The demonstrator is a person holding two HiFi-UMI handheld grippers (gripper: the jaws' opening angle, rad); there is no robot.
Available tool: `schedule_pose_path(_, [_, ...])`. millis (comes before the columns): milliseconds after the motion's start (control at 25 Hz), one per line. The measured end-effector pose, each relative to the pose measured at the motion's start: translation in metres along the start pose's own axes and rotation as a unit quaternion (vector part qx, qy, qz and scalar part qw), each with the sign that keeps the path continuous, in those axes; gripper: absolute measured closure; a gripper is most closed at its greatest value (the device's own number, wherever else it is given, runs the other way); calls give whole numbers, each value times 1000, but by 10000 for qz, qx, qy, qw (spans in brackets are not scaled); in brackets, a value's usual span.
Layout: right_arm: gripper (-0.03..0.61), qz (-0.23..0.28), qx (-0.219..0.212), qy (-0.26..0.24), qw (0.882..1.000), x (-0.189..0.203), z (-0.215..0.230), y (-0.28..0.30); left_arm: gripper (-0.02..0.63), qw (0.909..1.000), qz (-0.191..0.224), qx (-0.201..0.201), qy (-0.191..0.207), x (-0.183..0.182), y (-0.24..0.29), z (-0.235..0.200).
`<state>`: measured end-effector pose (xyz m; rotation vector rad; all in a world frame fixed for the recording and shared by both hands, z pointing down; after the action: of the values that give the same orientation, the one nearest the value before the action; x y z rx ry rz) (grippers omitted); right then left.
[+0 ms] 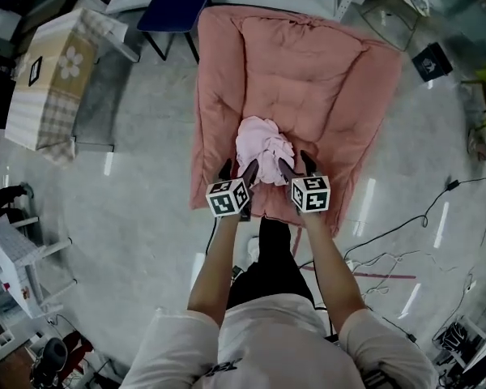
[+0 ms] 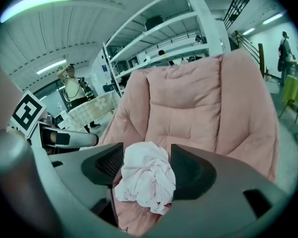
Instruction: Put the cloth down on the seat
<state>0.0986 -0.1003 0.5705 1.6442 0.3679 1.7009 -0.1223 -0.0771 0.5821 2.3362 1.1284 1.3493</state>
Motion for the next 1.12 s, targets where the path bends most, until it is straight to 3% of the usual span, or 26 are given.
schedule_pose_path(240, [316, 778, 144, 165, 9967, -47, -18, -67, 239, 9970, 553, 129, 535, -41, -58, 40])
schedule_pose_path(400, [335, 1285, 234, 204, 9912, -80, -32, -111, 318, 9911, 938, 299, 898, -66, -94, 69])
schedule_pose_path(520, [367, 1641, 227, 183, 9860, -97, -43, -147, 339, 9848, 1187, 383, 1212, -80, -123, 93])
schedule_pose_path(680, [414, 2022, 124, -46, 9792, -117, -63, -191, 390, 9742, 1513, 337, 1638, -98, -163, 121])
schedule_pose_path(920, [474, 2526, 26, -671, 9652, -134, -97, -252, 457, 9556, 2281, 425, 1817, -112, -226, 156])
schedule_pose_path(1120, [532, 2971, -110, -673, 9524, -143, -117, -292, 515, 9388, 2519, 336, 2325, -118, -256, 179])
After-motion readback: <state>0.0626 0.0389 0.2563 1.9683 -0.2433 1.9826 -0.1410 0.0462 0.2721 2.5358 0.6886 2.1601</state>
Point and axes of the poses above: the fingertips, and each gripper's own axes: y forward along the fingers, z to its right, x out of its underside, the point moved 9 cm from there along -y, backward along the fingers, and after that the axes turned 10 degrees about x, right-handed, at the moved point
